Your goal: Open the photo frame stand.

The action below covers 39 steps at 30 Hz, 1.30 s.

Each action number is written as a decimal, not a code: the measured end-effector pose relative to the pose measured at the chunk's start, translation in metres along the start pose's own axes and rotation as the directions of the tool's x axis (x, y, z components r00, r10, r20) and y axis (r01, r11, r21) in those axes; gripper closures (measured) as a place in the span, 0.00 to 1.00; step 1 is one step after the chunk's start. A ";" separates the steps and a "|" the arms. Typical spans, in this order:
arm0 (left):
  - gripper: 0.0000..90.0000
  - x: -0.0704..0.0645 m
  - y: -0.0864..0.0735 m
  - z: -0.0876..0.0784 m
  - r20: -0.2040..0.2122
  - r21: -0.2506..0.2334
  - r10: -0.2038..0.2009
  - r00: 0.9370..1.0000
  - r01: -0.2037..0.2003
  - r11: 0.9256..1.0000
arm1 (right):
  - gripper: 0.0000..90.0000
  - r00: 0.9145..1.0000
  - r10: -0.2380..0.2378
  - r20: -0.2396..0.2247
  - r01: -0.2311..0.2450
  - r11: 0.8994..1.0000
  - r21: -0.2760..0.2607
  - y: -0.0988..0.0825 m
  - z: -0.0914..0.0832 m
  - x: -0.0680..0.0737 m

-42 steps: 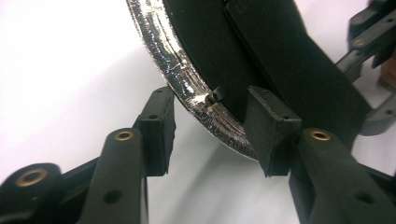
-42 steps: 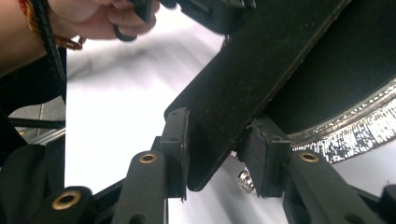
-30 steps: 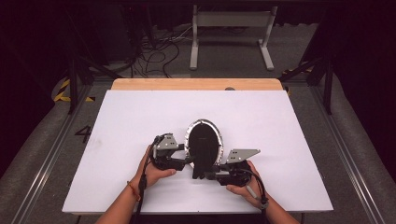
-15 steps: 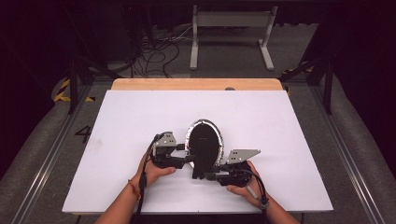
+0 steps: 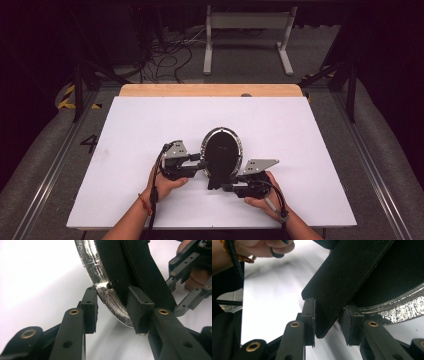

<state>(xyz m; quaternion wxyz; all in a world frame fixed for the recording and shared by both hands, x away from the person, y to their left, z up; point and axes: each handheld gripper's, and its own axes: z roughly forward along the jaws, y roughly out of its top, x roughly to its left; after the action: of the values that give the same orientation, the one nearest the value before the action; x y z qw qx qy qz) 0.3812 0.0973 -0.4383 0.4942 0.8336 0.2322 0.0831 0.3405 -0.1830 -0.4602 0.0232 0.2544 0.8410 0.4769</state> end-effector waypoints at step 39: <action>0.74 -0.034 -0.004 -0.014 -0.039 -0.025 0.169 0.985 -0.170 0.985 | 0.89 0.999 0.044 -0.018 -0.046 0.991 -0.122 0.020 -0.021 0.008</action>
<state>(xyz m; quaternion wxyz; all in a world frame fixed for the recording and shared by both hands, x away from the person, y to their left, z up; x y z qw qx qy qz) 0.3446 0.0938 -0.4313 0.4927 0.8417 0.1681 0.1436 0.3358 -0.1874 -0.4305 0.0214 0.2678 0.8044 0.5298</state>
